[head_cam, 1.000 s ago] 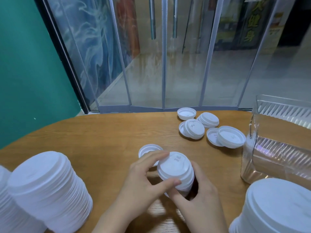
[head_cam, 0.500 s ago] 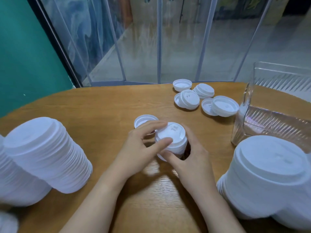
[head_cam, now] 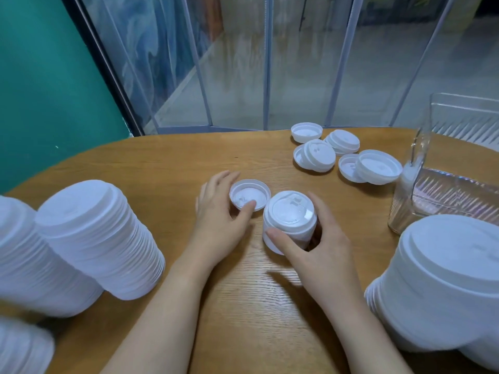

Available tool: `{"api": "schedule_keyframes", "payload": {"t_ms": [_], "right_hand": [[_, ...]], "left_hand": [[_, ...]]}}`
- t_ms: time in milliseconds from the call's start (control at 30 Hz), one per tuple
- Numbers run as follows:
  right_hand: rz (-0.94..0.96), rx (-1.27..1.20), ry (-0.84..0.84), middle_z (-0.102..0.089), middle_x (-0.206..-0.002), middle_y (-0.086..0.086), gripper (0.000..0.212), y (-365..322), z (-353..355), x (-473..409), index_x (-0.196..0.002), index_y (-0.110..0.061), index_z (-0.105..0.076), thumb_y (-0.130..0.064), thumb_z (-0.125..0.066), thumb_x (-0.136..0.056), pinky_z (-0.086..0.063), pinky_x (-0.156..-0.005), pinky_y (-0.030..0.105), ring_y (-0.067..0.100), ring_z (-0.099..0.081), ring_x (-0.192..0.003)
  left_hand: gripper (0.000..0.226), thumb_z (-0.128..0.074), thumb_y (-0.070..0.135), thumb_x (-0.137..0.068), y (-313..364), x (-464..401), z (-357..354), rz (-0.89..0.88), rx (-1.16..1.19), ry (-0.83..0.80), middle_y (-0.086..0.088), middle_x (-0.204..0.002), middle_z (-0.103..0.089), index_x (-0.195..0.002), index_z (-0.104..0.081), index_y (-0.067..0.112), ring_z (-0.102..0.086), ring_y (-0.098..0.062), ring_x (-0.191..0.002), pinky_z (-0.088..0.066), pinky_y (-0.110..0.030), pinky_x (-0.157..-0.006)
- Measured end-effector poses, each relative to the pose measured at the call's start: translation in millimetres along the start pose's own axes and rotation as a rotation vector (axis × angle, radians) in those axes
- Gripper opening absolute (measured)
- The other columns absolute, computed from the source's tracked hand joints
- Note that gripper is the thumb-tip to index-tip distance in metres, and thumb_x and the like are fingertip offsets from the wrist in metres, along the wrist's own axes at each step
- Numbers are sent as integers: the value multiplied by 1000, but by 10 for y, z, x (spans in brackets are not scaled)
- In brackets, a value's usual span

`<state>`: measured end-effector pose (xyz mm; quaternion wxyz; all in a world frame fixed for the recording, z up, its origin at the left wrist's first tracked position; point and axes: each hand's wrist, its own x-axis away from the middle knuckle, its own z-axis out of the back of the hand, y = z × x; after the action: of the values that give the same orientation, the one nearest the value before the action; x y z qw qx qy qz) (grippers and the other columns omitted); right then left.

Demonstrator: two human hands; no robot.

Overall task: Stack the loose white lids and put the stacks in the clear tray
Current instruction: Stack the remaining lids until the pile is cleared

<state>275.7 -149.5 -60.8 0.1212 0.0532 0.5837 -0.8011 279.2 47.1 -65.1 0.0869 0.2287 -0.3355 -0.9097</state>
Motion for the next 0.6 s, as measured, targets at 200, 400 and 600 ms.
{"api": "schedule_keyframes", "payload": {"t_ms": [200, 400, 600], "right_hand": [[5, -43, -25, -65, -115, -34, 56, -19, 44, -8, -119, -55, -57, -45, -88, -73, -49, -99, 25, -6, -60, -116], [-12, -37, -62, -68, -117, -25, 59, -22, 46, -23, -128, -42, -60, -41, -87, -75, -50, -102, 33, 0, -61, -117], [-15, -33, -72, -68, -112, -27, 53, -37, 57, -17, -121, -45, -60, -41, -87, -76, -51, -97, 29, -3, -62, -112]], "left_hand": [[105, -59, 78, -66, -7, -81, -71, 107, -25, -139, 18, -147, -43, -157, -33, 31, -28, -6, -142, -17, -29, -118], [101, -60, 77, -63, -31, -109, -82, 104, -46, -78, 19, -123, -47, -150, -43, 28, -42, -8, -123, -22, -27, -106], [95, -61, 82, -66, -20, -77, 31, 19, -268, -89, 9, -113, -39, -145, -51, 30, -31, -8, -108, -25, -31, -104]]}}
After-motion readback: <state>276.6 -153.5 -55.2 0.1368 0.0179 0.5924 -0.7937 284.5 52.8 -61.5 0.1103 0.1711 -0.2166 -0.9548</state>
